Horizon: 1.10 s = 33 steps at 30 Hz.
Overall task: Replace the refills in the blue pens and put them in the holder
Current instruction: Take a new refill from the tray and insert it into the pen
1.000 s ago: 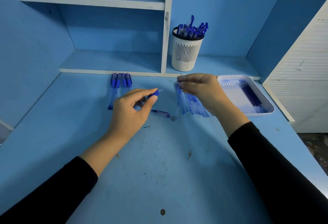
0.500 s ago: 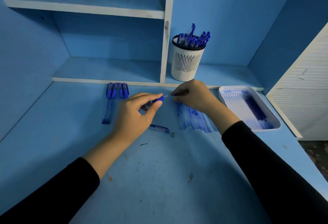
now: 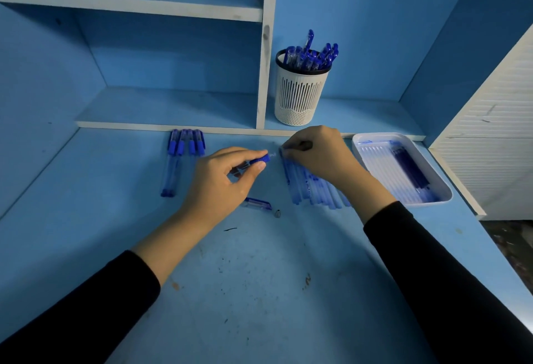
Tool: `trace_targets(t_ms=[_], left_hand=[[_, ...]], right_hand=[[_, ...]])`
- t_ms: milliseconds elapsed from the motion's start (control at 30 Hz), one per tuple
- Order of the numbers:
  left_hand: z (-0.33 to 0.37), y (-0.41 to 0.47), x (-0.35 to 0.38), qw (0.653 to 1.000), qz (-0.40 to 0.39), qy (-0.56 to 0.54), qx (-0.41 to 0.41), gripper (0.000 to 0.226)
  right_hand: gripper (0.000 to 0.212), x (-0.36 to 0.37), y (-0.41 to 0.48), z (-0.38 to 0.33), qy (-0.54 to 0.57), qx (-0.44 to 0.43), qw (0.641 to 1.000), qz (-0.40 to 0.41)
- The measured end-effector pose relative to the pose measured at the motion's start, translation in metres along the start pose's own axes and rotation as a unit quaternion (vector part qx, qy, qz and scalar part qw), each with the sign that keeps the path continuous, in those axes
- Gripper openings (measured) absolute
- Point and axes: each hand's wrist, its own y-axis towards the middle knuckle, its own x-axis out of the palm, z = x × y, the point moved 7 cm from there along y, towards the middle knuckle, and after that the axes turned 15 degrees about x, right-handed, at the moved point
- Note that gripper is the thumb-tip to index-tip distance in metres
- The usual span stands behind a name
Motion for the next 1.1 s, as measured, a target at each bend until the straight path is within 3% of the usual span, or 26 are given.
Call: trace_targets(t_ms=[200, 367, 500, 567, 667, 867, 1100], left_hand=[[0.011, 0.016, 0.016, 0.999, -0.007, 0.003, 0.050, 0.018], [0.016, 0.028, 0.038, 0.996, -0.037, -0.014, 0.084, 0.019], [0.024, 0.034, 0.058, 0.993, -0.061, -0.036, 0.099, 0.019], [0.028, 0.037, 0.066, 0.991, -0.071, -0.045, 0.103, 0.018], [0.027, 0.041, 0.070, 0.991, -0.072, -0.047, 0.107, 0.018], [0.025, 0.041, 0.065, 0.991, -0.039, -0.022, 0.128, 0.016], [0.028, 0.040, 0.066, 0.989, -0.050, -0.016, 0.135, 0.017]], right_hand=[[0.010, -0.064, -0.019, 0.036, -0.004, 0.040, 0.994, 0.101], [0.017, -0.101, -0.032, 0.095, -0.117, 0.123, 0.964, 0.206], [0.014, -0.097, -0.034, 0.123, -0.205, 0.171, 0.943, 0.199], [0.009, -0.097, -0.034, 0.128, -0.215, 0.173, 0.939, 0.206], [0.021, -0.098, -0.032, 0.134, -0.236, 0.193, 0.930, 0.207], [0.019, -0.090, -0.027, 0.146, -0.244, 0.219, 0.928, 0.178], [0.026, -0.107, -0.035, 0.144, -0.193, 0.166, 0.929, 0.269]])
